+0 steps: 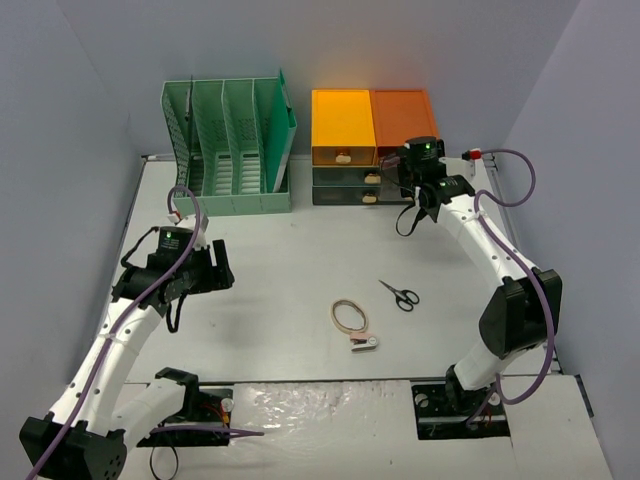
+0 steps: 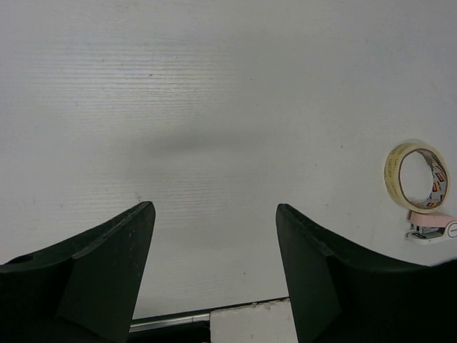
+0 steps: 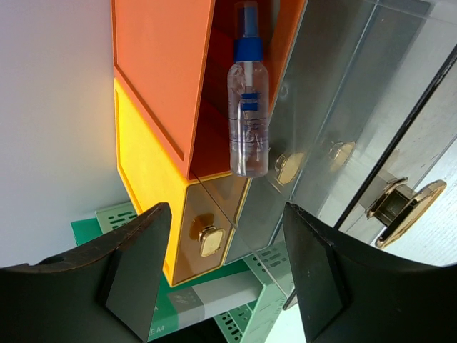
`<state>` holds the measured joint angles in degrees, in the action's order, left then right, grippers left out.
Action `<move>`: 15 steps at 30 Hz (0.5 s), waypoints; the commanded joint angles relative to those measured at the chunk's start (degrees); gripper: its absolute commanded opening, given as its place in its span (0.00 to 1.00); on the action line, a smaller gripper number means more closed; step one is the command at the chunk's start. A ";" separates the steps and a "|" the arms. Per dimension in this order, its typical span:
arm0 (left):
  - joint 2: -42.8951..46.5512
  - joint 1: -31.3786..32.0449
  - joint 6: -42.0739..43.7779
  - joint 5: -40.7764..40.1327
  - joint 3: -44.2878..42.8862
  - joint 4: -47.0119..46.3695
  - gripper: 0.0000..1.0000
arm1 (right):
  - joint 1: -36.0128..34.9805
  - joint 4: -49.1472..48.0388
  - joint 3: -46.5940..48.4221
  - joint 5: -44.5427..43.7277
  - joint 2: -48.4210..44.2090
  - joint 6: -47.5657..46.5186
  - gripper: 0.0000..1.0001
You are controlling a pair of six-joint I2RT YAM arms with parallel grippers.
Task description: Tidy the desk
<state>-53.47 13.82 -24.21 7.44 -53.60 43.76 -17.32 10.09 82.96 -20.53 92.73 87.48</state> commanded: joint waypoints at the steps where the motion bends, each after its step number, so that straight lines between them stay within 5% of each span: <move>1: 0.36 0.41 0.12 -0.67 -1.52 -1.66 0.66 | -1.05 -2.26 3.39 -1.66 -5.17 -4.29 0.59; 15: 0.04 0.41 0.35 -0.44 -1.39 -2.91 0.66 | -4.58 8.12 -1.84 -2.07 -12.53 -35.12 0.54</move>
<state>-53.48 13.82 -24.23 7.46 -52.79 43.09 -20.49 12.04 83.64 -20.09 81.81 65.73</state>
